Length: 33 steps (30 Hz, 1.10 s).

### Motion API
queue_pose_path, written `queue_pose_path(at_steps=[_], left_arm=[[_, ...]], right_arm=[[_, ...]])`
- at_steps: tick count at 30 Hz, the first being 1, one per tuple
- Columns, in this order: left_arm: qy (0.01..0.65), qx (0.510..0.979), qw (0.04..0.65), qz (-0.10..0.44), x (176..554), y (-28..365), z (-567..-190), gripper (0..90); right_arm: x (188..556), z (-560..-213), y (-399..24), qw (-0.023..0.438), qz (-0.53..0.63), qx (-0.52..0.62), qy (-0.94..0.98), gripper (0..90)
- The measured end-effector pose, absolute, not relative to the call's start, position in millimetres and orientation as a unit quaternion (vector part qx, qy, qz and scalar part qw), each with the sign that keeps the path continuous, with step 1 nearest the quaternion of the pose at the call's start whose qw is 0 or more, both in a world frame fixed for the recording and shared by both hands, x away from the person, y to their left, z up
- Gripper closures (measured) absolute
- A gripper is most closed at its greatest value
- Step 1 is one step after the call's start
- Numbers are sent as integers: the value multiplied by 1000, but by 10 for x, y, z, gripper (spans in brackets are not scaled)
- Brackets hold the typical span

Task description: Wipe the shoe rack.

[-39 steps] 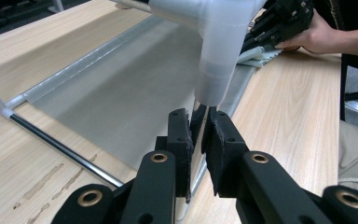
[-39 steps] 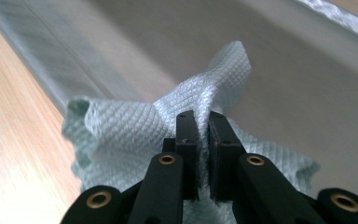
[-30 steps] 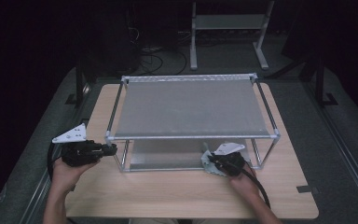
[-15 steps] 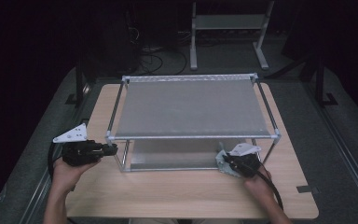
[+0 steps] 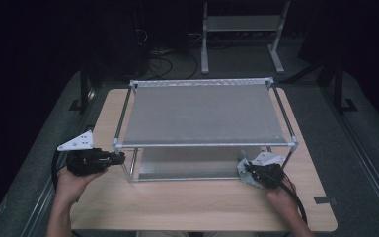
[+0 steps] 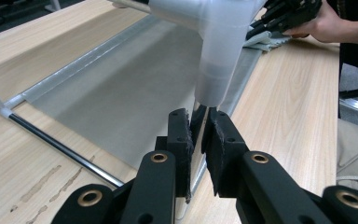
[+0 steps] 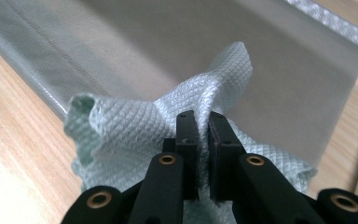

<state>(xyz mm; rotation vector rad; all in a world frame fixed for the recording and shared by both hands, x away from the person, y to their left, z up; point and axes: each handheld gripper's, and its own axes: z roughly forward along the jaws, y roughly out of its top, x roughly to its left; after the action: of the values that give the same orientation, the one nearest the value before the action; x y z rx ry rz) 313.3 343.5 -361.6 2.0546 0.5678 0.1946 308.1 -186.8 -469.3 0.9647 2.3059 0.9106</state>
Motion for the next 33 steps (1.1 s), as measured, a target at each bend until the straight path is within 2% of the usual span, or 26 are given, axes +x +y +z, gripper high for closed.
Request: queue_pose_path(at_steps=[4, 7, 17, 28, 33], left_arm=[[234, 841, 481, 79, 3130, 3446, -3618, 800], [230, 841, 484, 74, 3131, 3424, -3624, 799], [232, 843, 479, 80, 3130, 3398, -3615, 800], [212, 851, 476, 73, 3135, 3217, -3604, 802], [208, 851, 478, 68, 3144, 3186, -3609, 802]], right_arm=[[3054, -4685, -1910, 236, 334, 348, 844, 840], [2999, -4679, -2107, 247, 322, 361, 839, 842], [2988, -4685, -2081, 252, 320, 366, 837, 841], [3104, -4711, -1415, 222, 349, 314, 855, 841], [3125, -4702, -1482, 211, 352, 322, 853, 840]])
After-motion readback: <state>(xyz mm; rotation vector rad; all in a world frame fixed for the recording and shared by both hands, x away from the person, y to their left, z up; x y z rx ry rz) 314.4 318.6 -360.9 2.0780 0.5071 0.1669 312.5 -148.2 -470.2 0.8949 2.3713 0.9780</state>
